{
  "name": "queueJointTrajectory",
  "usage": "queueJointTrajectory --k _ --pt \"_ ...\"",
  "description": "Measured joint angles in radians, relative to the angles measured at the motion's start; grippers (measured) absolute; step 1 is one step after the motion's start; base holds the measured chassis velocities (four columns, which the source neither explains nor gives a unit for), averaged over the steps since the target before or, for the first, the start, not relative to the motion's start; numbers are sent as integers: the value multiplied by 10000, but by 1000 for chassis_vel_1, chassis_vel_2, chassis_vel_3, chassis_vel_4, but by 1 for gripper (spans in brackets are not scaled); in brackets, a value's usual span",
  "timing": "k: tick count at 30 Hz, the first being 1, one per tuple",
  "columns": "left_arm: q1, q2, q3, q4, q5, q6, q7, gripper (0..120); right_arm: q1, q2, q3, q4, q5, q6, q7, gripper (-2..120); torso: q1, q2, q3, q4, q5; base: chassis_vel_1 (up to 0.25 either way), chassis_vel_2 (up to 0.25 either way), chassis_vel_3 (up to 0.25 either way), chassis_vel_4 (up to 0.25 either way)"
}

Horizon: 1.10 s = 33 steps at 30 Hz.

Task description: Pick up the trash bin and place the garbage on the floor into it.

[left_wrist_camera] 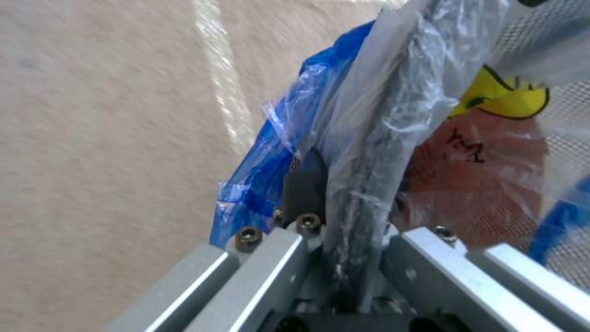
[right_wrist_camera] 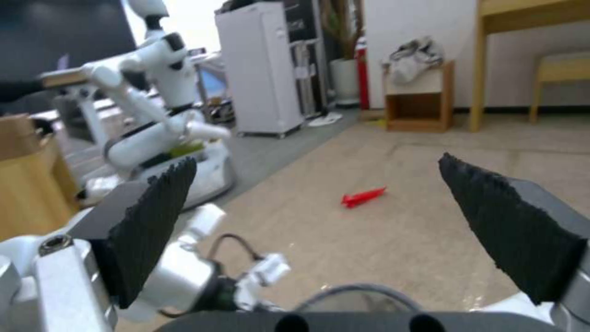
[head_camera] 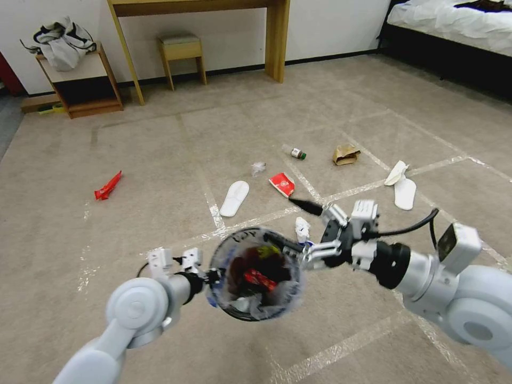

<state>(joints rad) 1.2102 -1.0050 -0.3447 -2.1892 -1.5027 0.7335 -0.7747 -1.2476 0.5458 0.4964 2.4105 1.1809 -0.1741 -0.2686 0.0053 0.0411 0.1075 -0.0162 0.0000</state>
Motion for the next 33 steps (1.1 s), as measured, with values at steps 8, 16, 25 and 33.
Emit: queueJointTrajectory --k 8,16,25,33 --pt "1316 67 -1440 -326 742 -47 113 0 -40 907 47 -584 -415 108 500 100 0 -2 0 0 0 0 0 0 0" --pt "2610 -640 -2748 -733 1909 -28 529 0 -132 1681 -113 -1442 -1363 204 669 100 0 -2 0 -1 0 0 0 0 0" --pt "3368 -1443 -3618 -1070 4019 -129 1691 0 -438 2633 -532 -2177 -2540 230 645 100 0 -1 0 0 0 0 0 0 0" --pt "3375 -1673 -4043 -1268 3854 -153 1723 0 -1451 3393 -171 -2296 -4050 448 428 100 0 -1 0 -2 1 0 0 0 0"
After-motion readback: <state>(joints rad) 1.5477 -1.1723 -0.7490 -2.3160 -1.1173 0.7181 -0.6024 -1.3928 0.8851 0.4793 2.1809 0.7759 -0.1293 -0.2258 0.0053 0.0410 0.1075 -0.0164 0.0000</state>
